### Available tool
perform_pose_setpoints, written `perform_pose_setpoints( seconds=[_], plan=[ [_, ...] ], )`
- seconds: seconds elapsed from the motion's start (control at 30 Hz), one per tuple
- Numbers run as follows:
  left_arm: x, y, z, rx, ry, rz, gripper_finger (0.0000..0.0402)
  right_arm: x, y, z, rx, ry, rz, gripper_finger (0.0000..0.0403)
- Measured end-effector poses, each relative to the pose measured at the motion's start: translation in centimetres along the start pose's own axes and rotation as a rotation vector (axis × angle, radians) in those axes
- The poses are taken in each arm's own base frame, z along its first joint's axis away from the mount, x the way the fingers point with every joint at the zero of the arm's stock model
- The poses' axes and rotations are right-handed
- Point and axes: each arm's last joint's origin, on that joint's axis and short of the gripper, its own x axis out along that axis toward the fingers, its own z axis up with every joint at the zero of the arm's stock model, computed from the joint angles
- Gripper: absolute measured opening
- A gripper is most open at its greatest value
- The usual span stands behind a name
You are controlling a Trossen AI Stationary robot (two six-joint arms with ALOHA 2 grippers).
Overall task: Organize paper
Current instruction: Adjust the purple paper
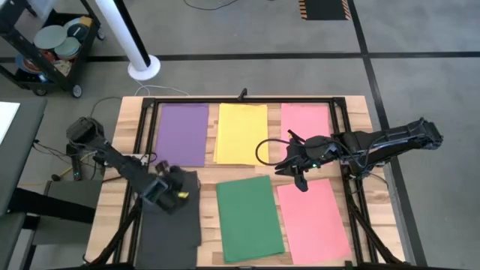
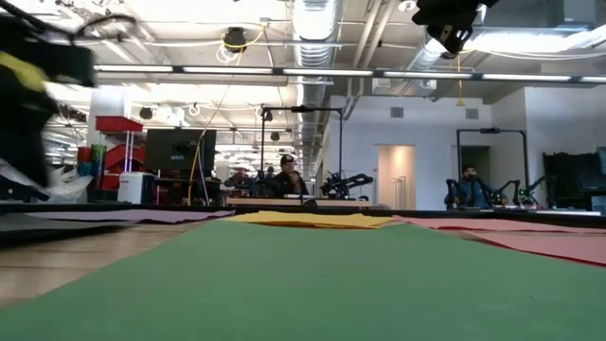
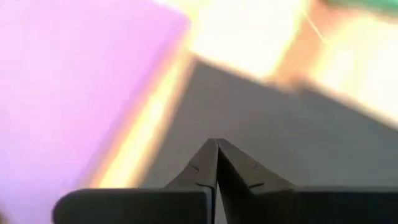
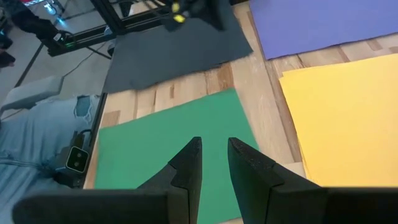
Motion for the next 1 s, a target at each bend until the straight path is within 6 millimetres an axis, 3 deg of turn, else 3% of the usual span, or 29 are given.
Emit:
perform_pose_setpoints(
  seconds=[0.17, 0.37, 0.57, 1.0],
  plan=[
    [1.5, 1.5, 2.5, 0.056, -0.167, 0.171, 0.0001, 0.0, 0.0, 0.0, -0.019, 0.000, -0.001, 0.0077],
    [4.0, 3.0, 4.1, 0.192, -0.076, 0.184, 0.0000, 0.0, -0.1, 0.0, -0.020, -0.002, -0.007, 0.0077],
    [5.5, 4.8, 4.5, 0.151, -0.026, 0.260, 0.0000, 0.0, -0.1, 0.0, -0.024, -0.002, -0.007, 0.0077],
    [6.3, 4.7, 5.7, 0.097, 0.033, 0.080, 0.0000, 0.0, -0.1, 0.0, -0.033, -0.002, -0.007, 0.0077]
  ],
)
